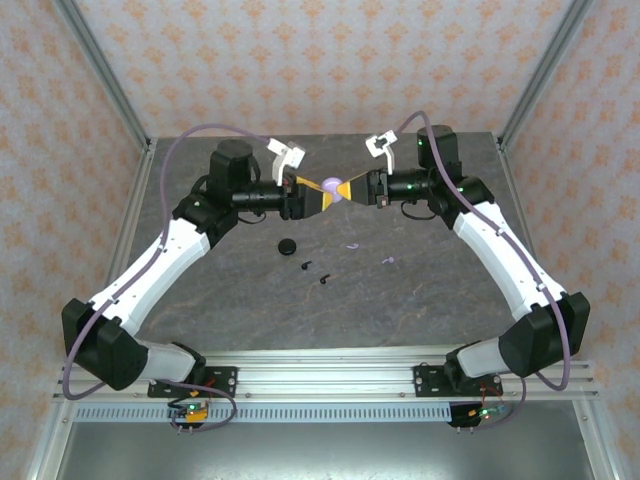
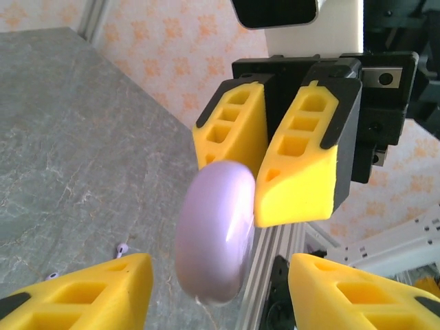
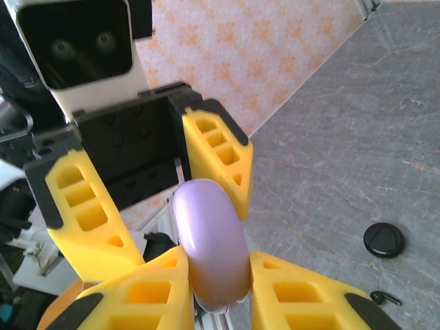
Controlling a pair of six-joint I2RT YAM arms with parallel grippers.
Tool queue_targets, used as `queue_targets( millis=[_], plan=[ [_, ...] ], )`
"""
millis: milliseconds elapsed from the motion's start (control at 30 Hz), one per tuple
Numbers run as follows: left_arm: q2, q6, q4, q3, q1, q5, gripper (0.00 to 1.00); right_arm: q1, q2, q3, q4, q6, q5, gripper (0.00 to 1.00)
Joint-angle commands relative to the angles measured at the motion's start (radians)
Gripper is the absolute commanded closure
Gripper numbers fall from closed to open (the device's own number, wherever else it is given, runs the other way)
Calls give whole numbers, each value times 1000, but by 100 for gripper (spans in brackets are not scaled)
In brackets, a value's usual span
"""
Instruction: Insert the wireless bluetooth earbuds into the charging case
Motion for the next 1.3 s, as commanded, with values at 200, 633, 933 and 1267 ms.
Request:
queue_targets(
  millis=[200,633,933,1267],
  plan=[
    [-36,-145,240,-74,-6,-56,44,7,-34,-32,165,110,-7,77],
    [0,-171,279,-64,-23,-33,57,13,-35,-33,173,117,-4,77],
    [-4,-154,255,-69,-25,-52,61,13,-35,-27,170,122,5,77],
    [-14,-144,236,-75,-24,-76,65,13,-37,-25,169,128,21,77]
  ],
)
